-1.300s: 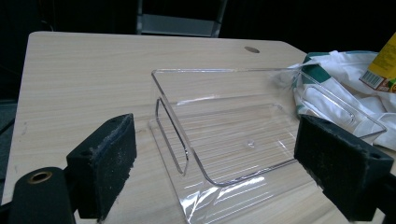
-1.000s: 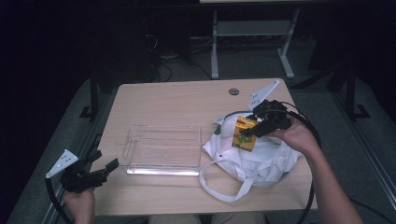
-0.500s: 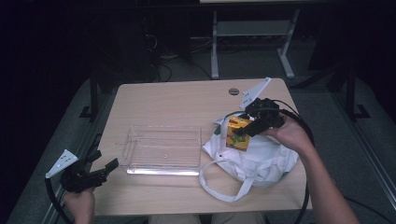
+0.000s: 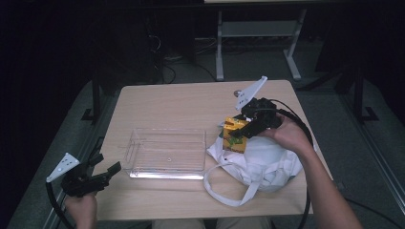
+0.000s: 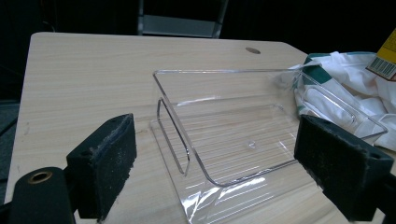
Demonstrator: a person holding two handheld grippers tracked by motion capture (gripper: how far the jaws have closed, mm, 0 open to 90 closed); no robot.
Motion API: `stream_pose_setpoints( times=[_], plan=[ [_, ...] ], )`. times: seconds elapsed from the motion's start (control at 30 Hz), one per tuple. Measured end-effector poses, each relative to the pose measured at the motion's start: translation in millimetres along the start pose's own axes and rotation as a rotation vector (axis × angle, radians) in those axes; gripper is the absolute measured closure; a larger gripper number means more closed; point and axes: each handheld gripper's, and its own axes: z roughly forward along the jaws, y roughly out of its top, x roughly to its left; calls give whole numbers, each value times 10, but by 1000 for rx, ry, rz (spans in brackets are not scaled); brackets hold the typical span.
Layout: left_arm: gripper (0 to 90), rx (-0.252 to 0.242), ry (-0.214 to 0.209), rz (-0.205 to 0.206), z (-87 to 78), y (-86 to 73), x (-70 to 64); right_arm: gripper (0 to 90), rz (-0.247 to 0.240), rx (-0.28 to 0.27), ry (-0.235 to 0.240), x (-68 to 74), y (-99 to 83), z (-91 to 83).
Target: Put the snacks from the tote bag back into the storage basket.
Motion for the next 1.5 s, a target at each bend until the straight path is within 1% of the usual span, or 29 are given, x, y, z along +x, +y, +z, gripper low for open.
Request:
stream_pose_setpoints(
  times=[0.23, 0.3, 0.4, 0.53, 0.57, 0.8, 0.83, 0.93, 1.0, 1.07, 1.1, 1.13, 1.23, 1.27, 1.3, 1.33, 1.37, 1.5],
  plan=[
    [126, 0, -1, -3, 5, -1, -4, 520, -11, -3, 3, 21, 86, 23],
    [126, 1, -1, -4, 5, -2, -4, 520, -12, -6, 14, 31, 116, 35],
    [126, 1, -2, -2, 5, -1, -5, 520, -36, -5, 15, 36, 164, 63],
    [126, 0, -1, -3, 5, -2, -3, 520, -50, -5, 25, 49, 217, 111],
    [126, 0, -1, -4, 4, -3, -2, 520, -43, -9, 30, 60, 234, 128],
    [126, 0, -1, -4, 5, -2, -1, 521, -64, -11, 39, 78, 318, 187],
    [126, 1, -1, -3, 4, -2, -1, 520, -58, -14, 42, 86, 335, 192],
    [126, 1, 1, -2, 2, -2, 2, 521, -76, -16, 46, 104, 389, 210],
    [126, 1, 1, -3, 2, -2, 1, 520, -76, -18, 50, 121, 422, 221],
    [126, 2, 2, -1, 2, -1, 1, 520, -86, -21, 54, 129, 449, 236],
    [126, 2, 2, -2, 1, -1, 2, 520, -82, -14, 57, 138, 463, 241],
    [126, 1, 2, -1, 1, -2, 5, 520, -90, -19, 58, 135, 472, 251],
    [126, 0, 3, 0, -1, -2, 9, 520, -97, -18, 60, 146, 503, 276],
    [126, 0, 3, 1, -2, -2, 10, 520, -91, -14, 64, 157, 512, 281],
    [126, 0, 3, 1, -1, -2, 9, 520, -97, -15, 65, 158, 523, 292],
    [126, 0, 3, 1, -1, -2, 9, 520, -93, -11, 70, 166, 534, 300],
    [126, 0, 3, 0, 0, -2, 7, 520, -102, -15, 70, 166, 543, 310],
    [126, 1, 5, 1, -2, -1, 7, 520, -102, -11, 81, 183, 580, 338]
  ],
)
